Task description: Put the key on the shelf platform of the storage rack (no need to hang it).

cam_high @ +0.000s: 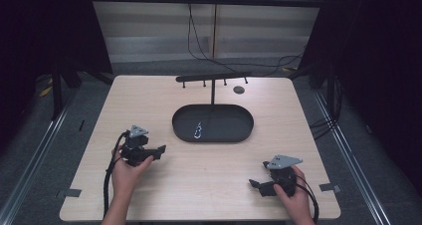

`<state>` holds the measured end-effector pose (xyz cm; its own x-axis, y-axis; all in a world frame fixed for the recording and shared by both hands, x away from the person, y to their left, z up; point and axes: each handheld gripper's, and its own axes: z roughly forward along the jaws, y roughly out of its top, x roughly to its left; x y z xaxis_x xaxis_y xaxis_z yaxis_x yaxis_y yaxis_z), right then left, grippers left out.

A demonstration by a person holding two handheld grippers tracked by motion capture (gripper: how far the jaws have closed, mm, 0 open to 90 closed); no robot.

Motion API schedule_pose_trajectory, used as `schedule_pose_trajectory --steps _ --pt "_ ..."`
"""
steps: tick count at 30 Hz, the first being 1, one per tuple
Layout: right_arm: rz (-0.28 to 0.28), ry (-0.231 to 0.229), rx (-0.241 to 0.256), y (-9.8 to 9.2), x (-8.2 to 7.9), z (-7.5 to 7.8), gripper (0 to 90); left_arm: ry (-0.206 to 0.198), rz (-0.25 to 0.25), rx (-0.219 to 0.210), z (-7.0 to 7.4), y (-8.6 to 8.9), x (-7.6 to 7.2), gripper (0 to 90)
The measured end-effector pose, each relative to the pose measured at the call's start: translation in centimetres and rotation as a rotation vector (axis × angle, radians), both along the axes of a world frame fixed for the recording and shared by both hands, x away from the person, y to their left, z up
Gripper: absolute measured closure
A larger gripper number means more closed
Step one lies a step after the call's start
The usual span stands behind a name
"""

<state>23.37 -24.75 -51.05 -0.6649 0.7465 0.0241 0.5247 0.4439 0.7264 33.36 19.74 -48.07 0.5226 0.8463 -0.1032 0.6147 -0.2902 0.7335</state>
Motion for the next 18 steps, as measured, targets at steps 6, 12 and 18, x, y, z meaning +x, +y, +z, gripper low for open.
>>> schedule_pose_trajectory --steps 6,12,18 --pt "0.0 0.0 0.0 0.0 0.0 0.0 15.4 0.003 0.008 -0.007 -0.5 0.6 -0.5 24.2" --pt "0.0 0.0 0.0 0.0 0.0 0.0 15.4 0.017 -0.007 0.02 -1.0 1.1 -1.0 24.2" --pt "0.0 0.0 0.0 0.0 0.0 0.0 15.4 0.017 -0.015 0.04 -1.4 1.2 -1.4 24.2"
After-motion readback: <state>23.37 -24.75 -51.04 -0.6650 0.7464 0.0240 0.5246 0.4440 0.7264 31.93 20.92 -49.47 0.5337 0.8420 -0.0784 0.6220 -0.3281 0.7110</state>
